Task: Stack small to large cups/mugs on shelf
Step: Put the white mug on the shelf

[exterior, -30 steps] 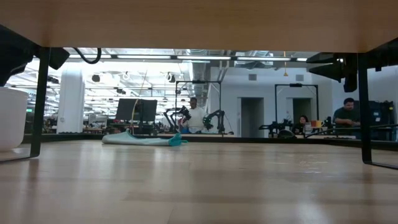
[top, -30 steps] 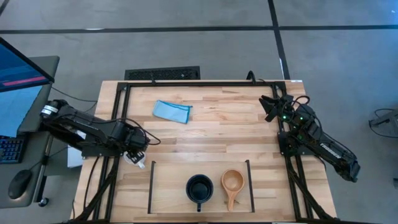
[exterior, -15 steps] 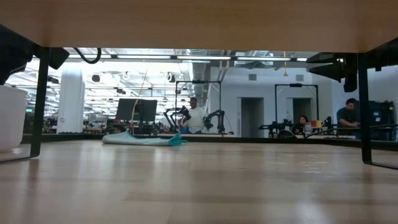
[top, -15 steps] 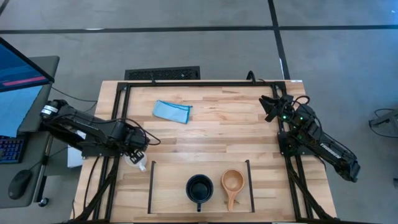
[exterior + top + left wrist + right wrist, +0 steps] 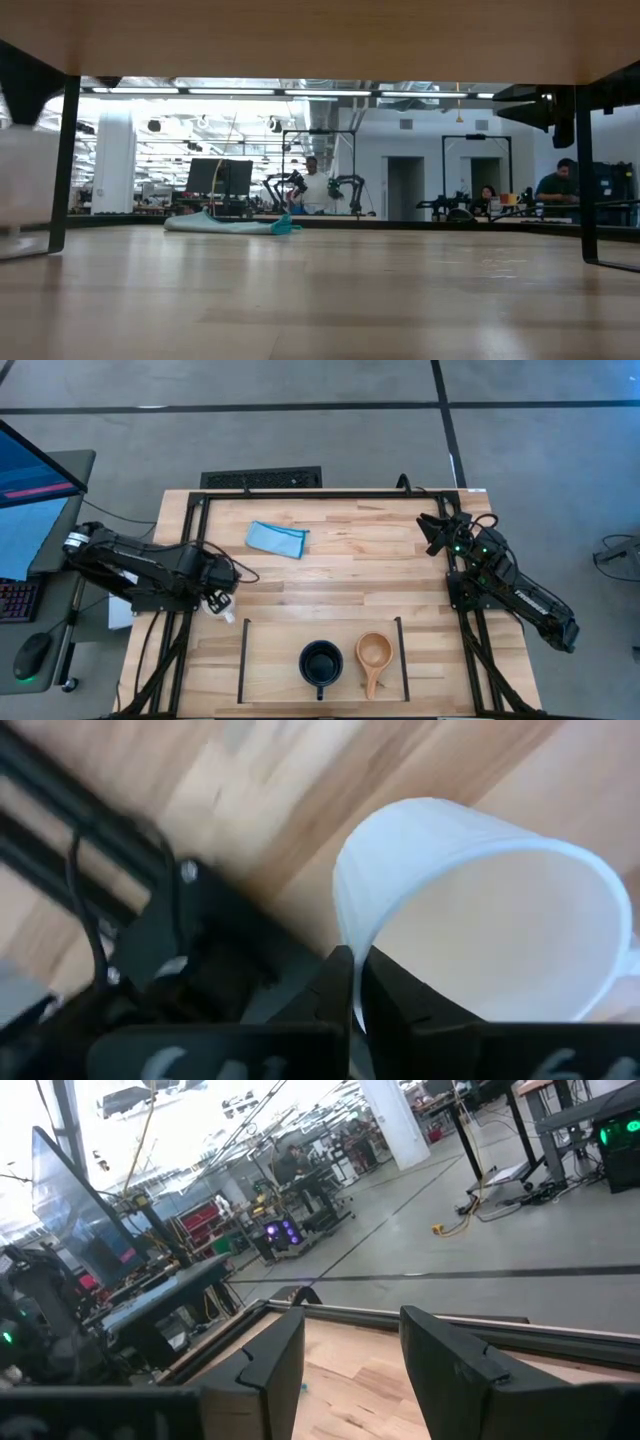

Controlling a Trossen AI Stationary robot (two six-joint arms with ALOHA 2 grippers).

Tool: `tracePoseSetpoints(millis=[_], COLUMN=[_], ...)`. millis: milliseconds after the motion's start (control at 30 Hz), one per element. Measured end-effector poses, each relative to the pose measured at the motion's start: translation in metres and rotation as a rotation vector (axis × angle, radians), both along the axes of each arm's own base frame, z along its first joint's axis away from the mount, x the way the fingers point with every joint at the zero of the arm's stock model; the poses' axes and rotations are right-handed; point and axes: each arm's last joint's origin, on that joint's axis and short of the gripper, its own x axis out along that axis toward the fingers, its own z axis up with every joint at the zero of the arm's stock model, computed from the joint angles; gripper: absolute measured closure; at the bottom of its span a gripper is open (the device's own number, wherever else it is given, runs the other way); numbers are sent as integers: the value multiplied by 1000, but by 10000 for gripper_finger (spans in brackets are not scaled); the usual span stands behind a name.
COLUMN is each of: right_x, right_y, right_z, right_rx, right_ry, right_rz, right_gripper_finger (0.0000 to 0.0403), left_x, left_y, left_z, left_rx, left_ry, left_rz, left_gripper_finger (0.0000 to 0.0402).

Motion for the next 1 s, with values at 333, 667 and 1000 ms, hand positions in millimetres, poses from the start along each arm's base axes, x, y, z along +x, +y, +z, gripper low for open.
tracePoseSetpoints(millis=[333,667,1000], right_x=[0,0,0], right_y=[0,0,0], right_z=[0,0,-13], right_rx=[1,1,133], right_ry=[1,1,73], right_rz=[0,0,-1], right_gripper_finger=[216,217,216], left_x=[7,3,7], left_y=[18,27,23], left_z=[76,131,154], left_rx=[86,153,69], left_ry=[-327,-522,-606], left_rz=[-50,-135,-204], left_gripper_finger=[401,401,401])
